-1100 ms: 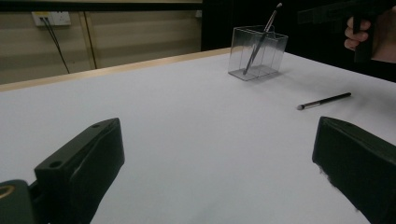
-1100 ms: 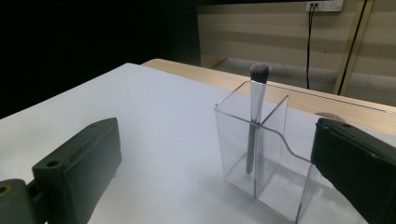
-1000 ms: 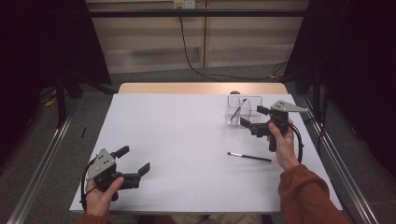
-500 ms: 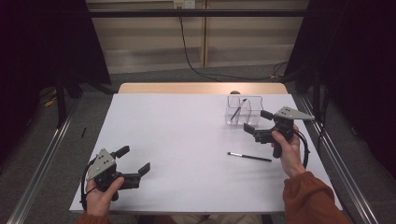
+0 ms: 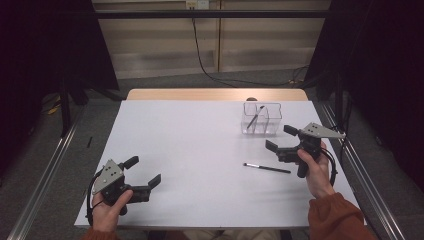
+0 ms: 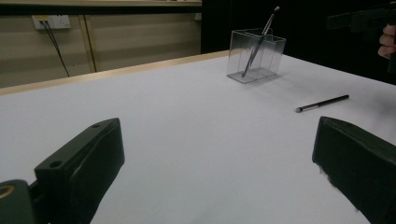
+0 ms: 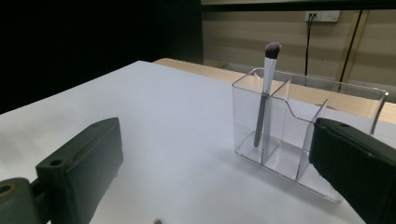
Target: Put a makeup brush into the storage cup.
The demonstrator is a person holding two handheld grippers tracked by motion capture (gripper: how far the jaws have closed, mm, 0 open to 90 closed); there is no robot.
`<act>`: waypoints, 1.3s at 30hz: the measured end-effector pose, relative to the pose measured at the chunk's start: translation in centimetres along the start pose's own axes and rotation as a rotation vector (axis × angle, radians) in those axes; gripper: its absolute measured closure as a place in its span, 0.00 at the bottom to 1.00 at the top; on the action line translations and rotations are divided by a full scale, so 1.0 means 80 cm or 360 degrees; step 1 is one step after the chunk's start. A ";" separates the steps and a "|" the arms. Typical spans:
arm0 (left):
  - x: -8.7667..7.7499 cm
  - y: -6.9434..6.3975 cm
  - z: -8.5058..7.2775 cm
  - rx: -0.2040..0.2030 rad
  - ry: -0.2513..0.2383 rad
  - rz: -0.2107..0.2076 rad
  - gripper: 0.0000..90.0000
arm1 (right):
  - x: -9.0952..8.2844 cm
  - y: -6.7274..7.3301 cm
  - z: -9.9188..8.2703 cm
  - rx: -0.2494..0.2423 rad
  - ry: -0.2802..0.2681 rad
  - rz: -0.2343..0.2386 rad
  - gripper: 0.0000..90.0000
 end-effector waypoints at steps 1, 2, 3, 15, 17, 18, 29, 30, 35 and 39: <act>0.000 -0.001 0.000 -0.0006 -0.0001 -0.0012 0.02 | -0.004 0.001 -0.001 -0.0003 -0.0003 -0.0006 0.03; 0.000 -0.002 0.000 -0.0024 -0.0004 -0.0023 0.02 | -0.006 0.002 -0.002 -0.0002 -0.0006 -0.0008 0.03; 0.000 -0.001 0.000 -0.0010 -0.0004 -0.0005 0.02 | -0.012 0.006 -0.005 0.0011 -0.0007 -0.0005 0.03; -0.001 0.001 -0.002 0.0014 0.0007 0.0019 0.02 | -0.037 0.013 -0.018 0.0029 0.0016 -0.0010 0.03; -0.002 0.001 -0.001 0.0015 0.0005 0.0019 0.02 | -0.041 0.014 -0.021 0.0019 0.0020 -0.0010 0.03; -0.002 0.001 -0.001 0.0013 0.0004 0.0016 0.02 | -0.044 0.016 -0.022 0.0019 0.0021 -0.0018 0.03; -0.009 0.002 0.001 -0.0016 -0.0027 0.0023 0.03 | -0.083 0.024 -0.043 0.0045 0.0019 -0.0063 0.02; -0.011 0.001 0.002 -0.0012 -0.0038 0.0026 0.03 | -0.085 0.027 -0.045 0.0047 0.0027 -0.0058 0.02; -0.016 -0.001 0.000 0.0001 -0.0037 0.0022 0.02 | -0.101 0.034 -0.057 0.0042 0.0040 -0.0089 0.02; -0.020 -0.002 -0.001 -0.0014 -0.0041 0.0025 0.02 | -0.112 0.037 -0.059 0.0043 0.0037 -0.0124 0.02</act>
Point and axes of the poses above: each handheld gripper's, and its own axes: x roughly forward along the jaws, z roughly out of its top, y roughly to its left, the point moved 10 cm from there along x, roughly forward along the jaws, and after that the axes turned 13 degrees about -x, right-handed, at the moved point
